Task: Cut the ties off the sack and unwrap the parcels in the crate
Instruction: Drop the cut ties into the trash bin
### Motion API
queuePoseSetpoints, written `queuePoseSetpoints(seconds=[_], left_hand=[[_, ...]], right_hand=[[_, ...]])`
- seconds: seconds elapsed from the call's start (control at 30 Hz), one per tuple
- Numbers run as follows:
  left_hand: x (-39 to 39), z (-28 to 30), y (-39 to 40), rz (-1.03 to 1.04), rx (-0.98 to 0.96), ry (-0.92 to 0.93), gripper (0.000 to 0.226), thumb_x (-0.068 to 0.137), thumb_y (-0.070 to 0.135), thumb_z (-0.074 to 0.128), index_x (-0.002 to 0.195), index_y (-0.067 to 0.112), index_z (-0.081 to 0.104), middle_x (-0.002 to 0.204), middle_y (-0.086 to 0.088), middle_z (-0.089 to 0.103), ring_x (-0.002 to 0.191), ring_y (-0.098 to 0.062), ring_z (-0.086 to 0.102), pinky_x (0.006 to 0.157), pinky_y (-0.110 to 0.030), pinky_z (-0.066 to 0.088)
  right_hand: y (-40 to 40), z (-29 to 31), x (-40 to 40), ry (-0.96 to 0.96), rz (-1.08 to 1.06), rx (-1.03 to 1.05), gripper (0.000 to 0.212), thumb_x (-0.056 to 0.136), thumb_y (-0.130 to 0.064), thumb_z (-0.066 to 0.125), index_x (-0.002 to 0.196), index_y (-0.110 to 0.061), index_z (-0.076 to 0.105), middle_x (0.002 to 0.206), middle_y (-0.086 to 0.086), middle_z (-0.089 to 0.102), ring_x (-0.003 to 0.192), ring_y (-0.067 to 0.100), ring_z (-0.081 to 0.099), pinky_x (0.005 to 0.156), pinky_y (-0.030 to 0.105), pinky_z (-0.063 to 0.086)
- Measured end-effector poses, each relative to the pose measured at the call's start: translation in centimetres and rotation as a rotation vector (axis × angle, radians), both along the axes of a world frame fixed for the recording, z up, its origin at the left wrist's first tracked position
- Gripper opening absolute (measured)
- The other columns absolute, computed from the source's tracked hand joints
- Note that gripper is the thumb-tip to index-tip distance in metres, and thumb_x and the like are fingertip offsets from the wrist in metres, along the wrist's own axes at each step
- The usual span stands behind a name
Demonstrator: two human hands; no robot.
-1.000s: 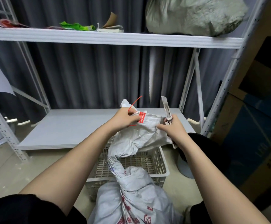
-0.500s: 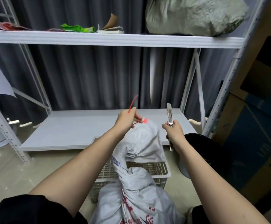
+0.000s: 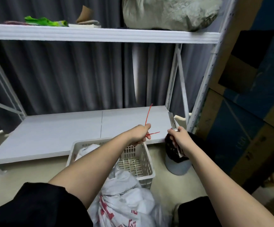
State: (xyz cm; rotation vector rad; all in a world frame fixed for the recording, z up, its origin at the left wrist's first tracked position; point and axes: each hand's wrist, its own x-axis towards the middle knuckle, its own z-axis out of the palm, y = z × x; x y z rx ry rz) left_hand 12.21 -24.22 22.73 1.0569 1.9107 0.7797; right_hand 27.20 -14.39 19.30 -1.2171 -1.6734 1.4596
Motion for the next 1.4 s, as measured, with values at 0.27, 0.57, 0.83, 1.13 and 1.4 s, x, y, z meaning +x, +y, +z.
queuePoseSetpoints(seconds=[0.27, 0.57, 0.83, 1.13, 1.4], left_hand=[[5.5, -6.0, 11.4, -0.103, -0.122, -0.059, 0.023, 0.092, 0.019, 0.036, 0.070, 0.017, 0.043, 0.057, -0.001, 0.029, 0.045, -0.012, 0.022, 0.046, -0.019, 0.015], [7.8, -17.7, 24.8, -0.140, -0.157, 0.084, 0.031, 0.091, 0.018, 0.051, 0.099, -0.007, 0.069, 0.084, -0.030, 0.061, 0.071, -0.043, 0.063, 0.052, -0.037, 0.046], [8.1, -24.5, 30.6, -0.081, -0.124, -0.005, 0.041, 0.096, 0.029, 0.044, 0.060, 0.009, 0.046, 0.068, -0.011, 0.056, 0.079, -0.027, 0.056, 0.062, -0.028, 0.034], [11.1, -29.2, 23.2, 0.191, -0.038, -0.384, 0.018, 0.099, 0.017, 0.041, 0.087, 0.014, 0.054, 0.069, 0.000, 0.053, 0.058, -0.014, 0.051, 0.050, -0.023, 0.037], [15.1, -40.7, 16.4, 0.256, -0.043, -0.384, 0.034, 0.077, 0.029, 0.046, 0.098, 0.019, 0.070, 0.092, -0.004, 0.073, 0.089, -0.022, 0.069, 0.080, -0.041, 0.054]], right_hand=[[7.9, -5.6, 5.8, -0.091, -0.111, -0.056, 0.025, 0.094, -0.012, 0.050, 0.070, -0.014, 0.042, 0.055, 0.002, 0.044, 0.043, 0.014, 0.038, 0.044, 0.026, 0.030], [16.4, -15.0, 8.9, -0.198, -0.192, -0.130, 0.006, 0.090, -0.010, 0.054, 0.084, -0.010, 0.054, 0.058, 0.004, 0.055, 0.049, 0.016, 0.047, 0.046, 0.027, 0.034], [19.0, -21.4, 9.2, -0.212, -0.189, -0.215, 0.005, 0.094, -0.010, 0.050, 0.098, -0.011, 0.053, 0.059, 0.003, 0.055, 0.034, 0.006, 0.041, 0.036, 0.016, 0.031], [16.1, -22.9, 7.7, -0.213, -0.056, -0.165, 0.014, 0.099, -0.019, 0.045, 0.098, -0.007, 0.052, 0.075, 0.003, 0.057, 0.047, 0.016, 0.049, 0.046, 0.022, 0.042], [12.5, -30.6, 8.7, -0.417, 0.305, 0.000, 0.015, 0.090, -0.027, 0.061, 0.105, -0.023, 0.063, 0.089, -0.005, 0.056, 0.085, 0.010, 0.056, 0.080, 0.025, 0.043]])
